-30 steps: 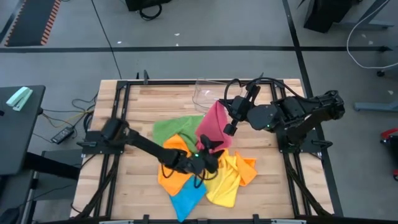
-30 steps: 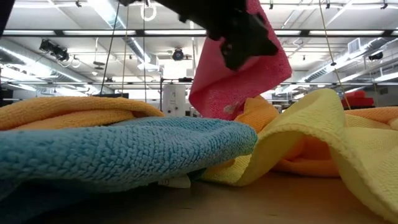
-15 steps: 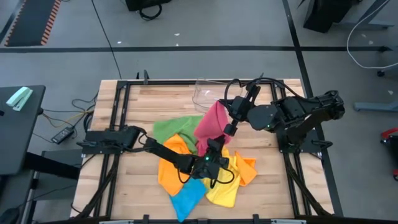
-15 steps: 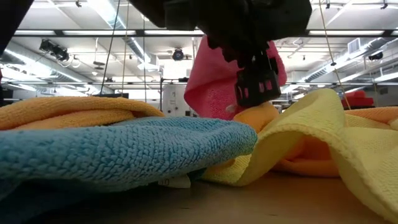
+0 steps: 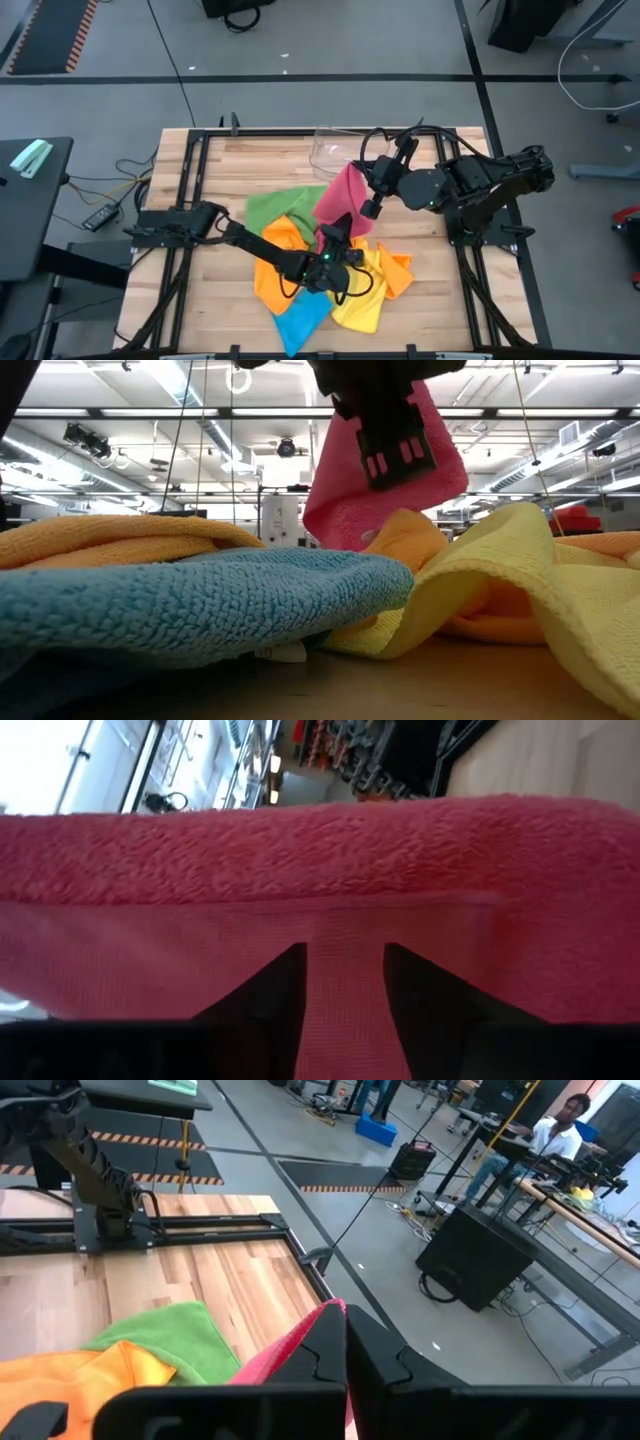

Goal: Fold microfiber towels
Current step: Fold the pink microfiber cloth

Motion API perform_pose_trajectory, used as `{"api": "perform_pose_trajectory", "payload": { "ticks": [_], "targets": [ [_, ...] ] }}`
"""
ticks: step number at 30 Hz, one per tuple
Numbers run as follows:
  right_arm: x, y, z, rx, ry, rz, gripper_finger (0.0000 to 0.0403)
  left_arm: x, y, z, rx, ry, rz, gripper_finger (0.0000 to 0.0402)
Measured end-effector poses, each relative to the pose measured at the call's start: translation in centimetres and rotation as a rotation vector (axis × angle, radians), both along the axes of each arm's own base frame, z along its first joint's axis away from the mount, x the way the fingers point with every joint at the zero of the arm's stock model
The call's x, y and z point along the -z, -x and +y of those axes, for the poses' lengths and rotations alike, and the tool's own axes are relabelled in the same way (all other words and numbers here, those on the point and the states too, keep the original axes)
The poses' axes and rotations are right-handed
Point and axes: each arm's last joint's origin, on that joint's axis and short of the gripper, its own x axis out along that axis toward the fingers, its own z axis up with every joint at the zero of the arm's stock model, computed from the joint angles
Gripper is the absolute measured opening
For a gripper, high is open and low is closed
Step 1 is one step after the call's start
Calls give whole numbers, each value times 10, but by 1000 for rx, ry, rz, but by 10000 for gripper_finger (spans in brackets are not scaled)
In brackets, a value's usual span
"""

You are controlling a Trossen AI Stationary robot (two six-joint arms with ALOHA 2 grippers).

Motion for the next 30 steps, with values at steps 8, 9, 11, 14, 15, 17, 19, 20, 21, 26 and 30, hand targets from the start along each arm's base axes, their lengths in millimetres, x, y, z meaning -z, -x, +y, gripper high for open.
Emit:
{"api": "perform_pose_trajectory", "payload": {
  "ticks": [8,9,11,14,15,17,19,20,21,26,30],
  "targets": [
    [0,0,0,0,0,0,1,2,1,-5,63,33,-32,118],
    [0,0,0,0,0,0,1,3,1,-6,78,37,-30,118],
    [0,0,0,0,0,0,1,3,2,-10,101,45,-37,120],
    [0,0,0,0,0,0,1,5,2,-13,149,65,-39,137],
    [0,0,0,0,0,0,1,7,2,-14,170,74,-31,145],
    [0,0,0,0,0,0,1,11,2,-13,203,86,-7,162],
    [0,0,0,-3,-2,1,1,13,1,-9,217,95,13,178],
    [0,0,0,-5,-3,1,1,14,0,-7,219,96,22,185],
    [0,0,0,-7,-4,1,1,14,0,-5,216,96,25,191],
    [0,0,0,-7,-4,1,1,15,-5,8,184,114,-5,206],
    [0,0,0,-12,-7,2,1,17,-6,16,159,133,-24,201]
  ]
}}
